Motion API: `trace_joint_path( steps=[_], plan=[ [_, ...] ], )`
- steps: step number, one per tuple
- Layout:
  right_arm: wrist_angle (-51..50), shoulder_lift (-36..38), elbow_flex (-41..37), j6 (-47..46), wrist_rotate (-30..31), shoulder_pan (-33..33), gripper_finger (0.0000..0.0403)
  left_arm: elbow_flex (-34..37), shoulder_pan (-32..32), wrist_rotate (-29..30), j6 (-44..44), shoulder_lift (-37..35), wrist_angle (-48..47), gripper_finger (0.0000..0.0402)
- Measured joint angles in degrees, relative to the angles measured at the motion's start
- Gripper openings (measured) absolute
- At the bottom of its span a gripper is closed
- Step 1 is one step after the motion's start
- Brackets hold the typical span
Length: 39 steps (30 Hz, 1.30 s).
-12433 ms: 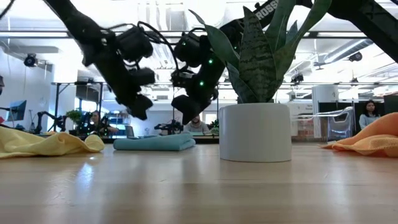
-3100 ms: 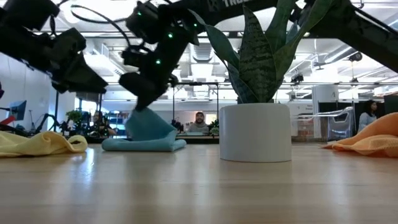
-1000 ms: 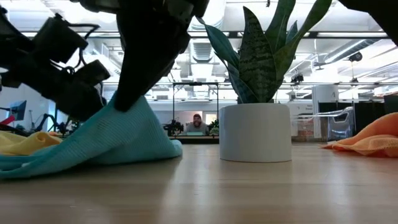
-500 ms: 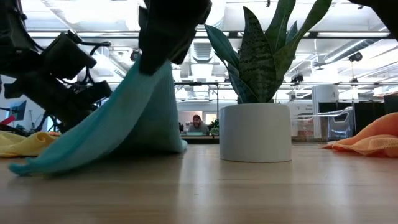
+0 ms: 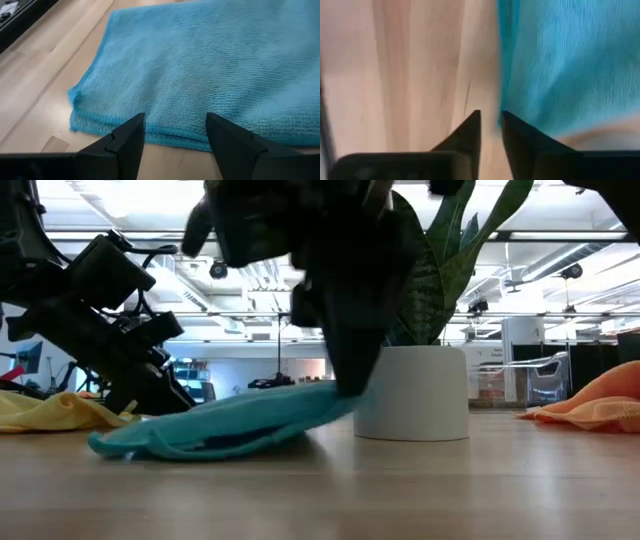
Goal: Fold microfiber towels
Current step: Fold the blue microfiber cloth
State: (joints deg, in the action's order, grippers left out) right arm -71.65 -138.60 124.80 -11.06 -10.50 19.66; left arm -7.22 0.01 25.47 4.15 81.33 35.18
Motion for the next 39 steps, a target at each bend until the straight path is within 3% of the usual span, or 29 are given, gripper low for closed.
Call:
trace_joint_path(
  steps=[3, 7, 12, 16, 28, 32, 37, 39],
  plan=[
    [0.1, 0.2, 3.4, -0.9, 1.0, 0.7, 0.0117, -0.1, 0.0, 0.1, -0.1, -0.8, -0.6, 0.0196],
    [10.2, 0.7, 5.4, 4.5, 9.1, 2.8, 0.0158, -0.8, 0.0, 0.1, -0.2, -0.9, -0.8, 0.0196],
    [20.3, -0.6, 2.9, 6.6, 16.0, 3.8, 0.0171, -1.0, 0.0, -0.6, 0.7, -1.6, -0.9, 0.0196],
    [19.2, -2.9, 2.4, 5.1, 18.3, 2.6, 0.0153, -0.8, 0.0, -2.3, 1.3, -3.8, -1.8, 0.0196],
    [11.3, -4.6, 2.3, 3.6, 17.6, 0.5, 0.0066, -0.8, 0.0, -2.9, 2.5, -13.1, -7.8, 0.0196],
    [9.7, -4.5, 3.1, 4.5, 17.5, 0.4, 0.0017, -1.3, -0.1, -9.2, 3.1, -17.6, -7.3, 0.0196],
    [5.2, -4.5, 5.7, 4.3, 14.2, 0.4, 0.0009, -0.8, -0.2, -13.0, 3.0, -22.6, -8.3, 0.0196],
    [2.6, -4.3, 7.9, 4.0, 12.9, 0.4, 0.0009, -0.6, -0.4, -17.1, 2.8, -24.0, -9.4, 0.0196]
  ],
)
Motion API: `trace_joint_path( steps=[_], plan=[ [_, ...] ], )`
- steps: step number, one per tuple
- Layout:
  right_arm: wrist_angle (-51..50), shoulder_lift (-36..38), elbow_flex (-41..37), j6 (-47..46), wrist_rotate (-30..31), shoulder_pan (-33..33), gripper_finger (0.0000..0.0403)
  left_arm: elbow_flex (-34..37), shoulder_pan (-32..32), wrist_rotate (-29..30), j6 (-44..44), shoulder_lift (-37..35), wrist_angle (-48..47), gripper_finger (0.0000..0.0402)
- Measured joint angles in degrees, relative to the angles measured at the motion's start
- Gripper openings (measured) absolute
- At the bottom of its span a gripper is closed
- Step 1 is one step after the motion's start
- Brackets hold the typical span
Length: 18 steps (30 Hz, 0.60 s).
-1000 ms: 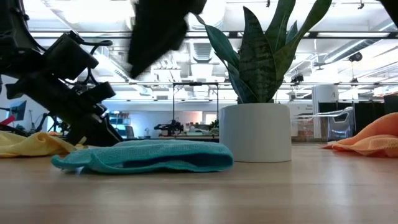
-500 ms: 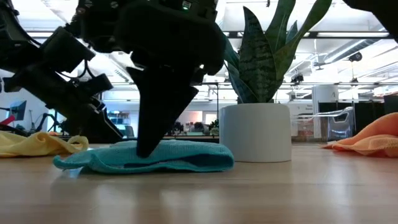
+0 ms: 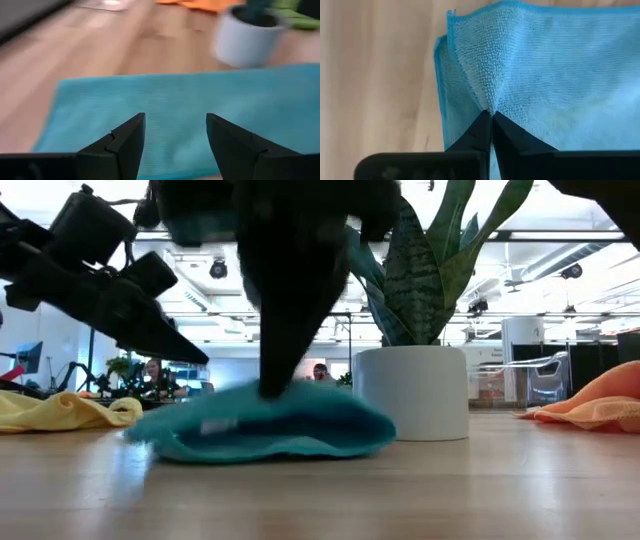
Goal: Fold microfiber towels
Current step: Fold the blue microfiber cloth
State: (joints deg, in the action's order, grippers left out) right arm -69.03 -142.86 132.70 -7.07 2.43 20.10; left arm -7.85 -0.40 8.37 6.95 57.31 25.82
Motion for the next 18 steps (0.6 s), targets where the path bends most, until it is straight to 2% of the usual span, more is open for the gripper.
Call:
trace_joint_path(
  steps=[2, 4, 8, 11, 18],
  plan=[
    [-2.0, 0.2, 1.1, 0.3, -1.2, 0.0, 0.0009, 0.0, 0.0, -5.1, 0.1, -0.7, 0.1, 0.0196],
    [-2.2, 0.2, 1.2, 0.8, -2.7, 0.0, 0.0009, 0.0, -0.1, -7.5, 0.4, -1.1, 0.1, 0.0196],
    [-1.3, -0.4, 0.1, 2.8, -7.8, -0.1, 0.0009, 0.0, 0.0, -4.2, 2.5, -0.2, 0.1, 0.0196],
    [-1.0, -2.0, -1.0, 2.9, -8.9, 0.1, 0.0017, 0.0, 0.0, -2.2, 3.3, 1.8, 0.9, 0.0196],
    [-2.3, -2.3, -1.6, 0.7, -10.2, 0.4, 0.0094, -0.6, 0.0, -1.2, 4.5, 9.3, 7.3, 0.0196]
  ],
)
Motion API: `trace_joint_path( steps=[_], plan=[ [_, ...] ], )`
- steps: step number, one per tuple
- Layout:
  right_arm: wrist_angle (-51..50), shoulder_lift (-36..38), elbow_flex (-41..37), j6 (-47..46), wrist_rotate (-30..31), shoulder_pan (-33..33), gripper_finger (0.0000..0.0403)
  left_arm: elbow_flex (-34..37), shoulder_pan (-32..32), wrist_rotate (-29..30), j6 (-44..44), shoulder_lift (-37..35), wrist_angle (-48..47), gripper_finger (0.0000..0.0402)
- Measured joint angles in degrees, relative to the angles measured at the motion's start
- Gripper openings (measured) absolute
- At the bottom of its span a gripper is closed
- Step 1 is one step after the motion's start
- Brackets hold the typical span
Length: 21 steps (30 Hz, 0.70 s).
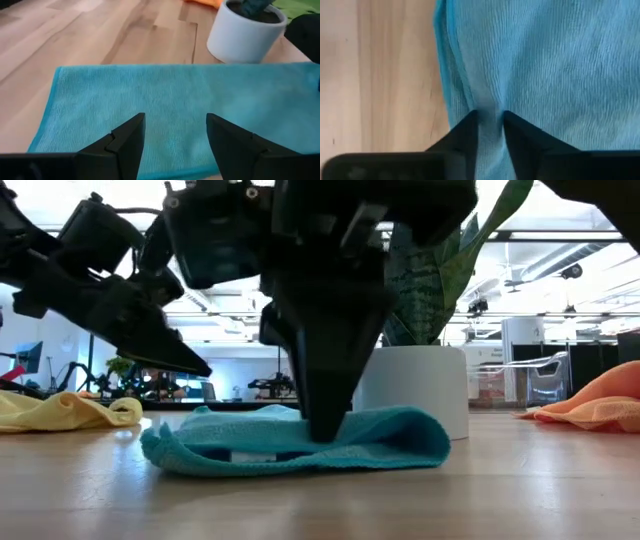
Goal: Fold microfiber towels
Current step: Fold the blue microfiber cloth
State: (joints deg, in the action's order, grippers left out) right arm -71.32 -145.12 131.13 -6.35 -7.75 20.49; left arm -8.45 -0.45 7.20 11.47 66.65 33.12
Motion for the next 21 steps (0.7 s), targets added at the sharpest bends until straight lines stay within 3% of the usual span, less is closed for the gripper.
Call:
trace_joint_path(
  steps=[5, 10, 15, 21],
  plan=[
    [-2.0, 0.4, 3.9, -0.7, 0.7, 1.0, 0.0146, 0.0, 0.0, 1.0, 0.2, 6.7, 10.3, 0.0196],
    [1.9, -0.7, 3.6, 0.8, 4.4, 2.9, 0.016, -1.5, 0.1, 3.8, 3.1, 17.2, 19.1, 0.0196],
    [3.5, -2.7, 3.5, 0.6, 3.3, 3.2, 0.0149, -6.7, 0.3, 4.2, 3.2, 27.5, 16.4, 0.0196],
    [-3.0, -2.4, 3.5, -1.4, -0.6, 4.4, 0.0141, -9.6, 1.5, 6.6, 3.0, 34.3, 11.7, 0.0196]
  ],
)
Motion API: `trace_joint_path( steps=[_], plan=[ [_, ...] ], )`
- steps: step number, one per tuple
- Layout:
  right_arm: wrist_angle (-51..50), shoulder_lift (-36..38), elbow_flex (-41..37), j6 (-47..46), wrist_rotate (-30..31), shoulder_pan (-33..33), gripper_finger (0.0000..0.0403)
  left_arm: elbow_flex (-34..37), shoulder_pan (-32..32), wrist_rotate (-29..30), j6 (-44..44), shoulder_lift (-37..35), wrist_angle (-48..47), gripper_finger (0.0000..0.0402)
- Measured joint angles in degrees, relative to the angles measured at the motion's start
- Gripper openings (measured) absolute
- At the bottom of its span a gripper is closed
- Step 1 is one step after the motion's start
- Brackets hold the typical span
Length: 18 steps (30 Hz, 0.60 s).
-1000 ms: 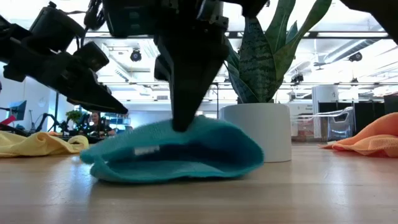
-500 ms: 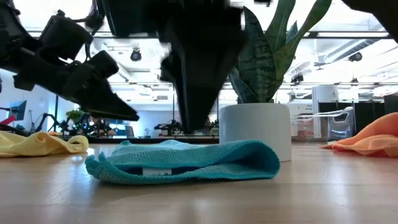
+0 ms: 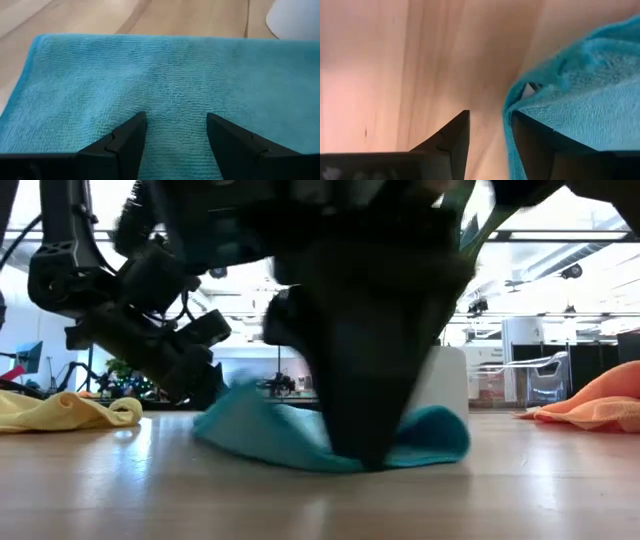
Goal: Fold microfiber towels
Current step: Fold the blue microfiber cloth
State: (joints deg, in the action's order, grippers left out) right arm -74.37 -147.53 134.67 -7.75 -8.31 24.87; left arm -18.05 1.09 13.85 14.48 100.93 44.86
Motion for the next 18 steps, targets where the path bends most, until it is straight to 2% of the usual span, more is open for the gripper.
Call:
trace_joint_path(
  steps=[4, 8, 13, 18],
  plan=[
    [-1.3, 1.2, 0.2, -0.2, 0.6, 0.7, 0.0143, 0.4, 0.1, 0.2, -0.3, -1.2, -0.9, 0.0196],
    [-0.1, 2.2, 0.3, 0.3, 6.6, 1.6, 0.0151, 0.7, -0.1, 0.1, -1.3, -5.7, -2.0, 0.0196],
    [0.4, 2.2, 0.0, 2.2, 15.5, 2.5, 0.0159, 2.1, -0.1, -2.0, -1.3, -14.5, -5.8, 0.0196],
    [3.3, 2.1, -2.0, 0.3, 17.2, 2.1, 0.0158, 3.5, -0.2, -2.7, -1.3, -25.8, -13.2, 0.0196]
  ],
)
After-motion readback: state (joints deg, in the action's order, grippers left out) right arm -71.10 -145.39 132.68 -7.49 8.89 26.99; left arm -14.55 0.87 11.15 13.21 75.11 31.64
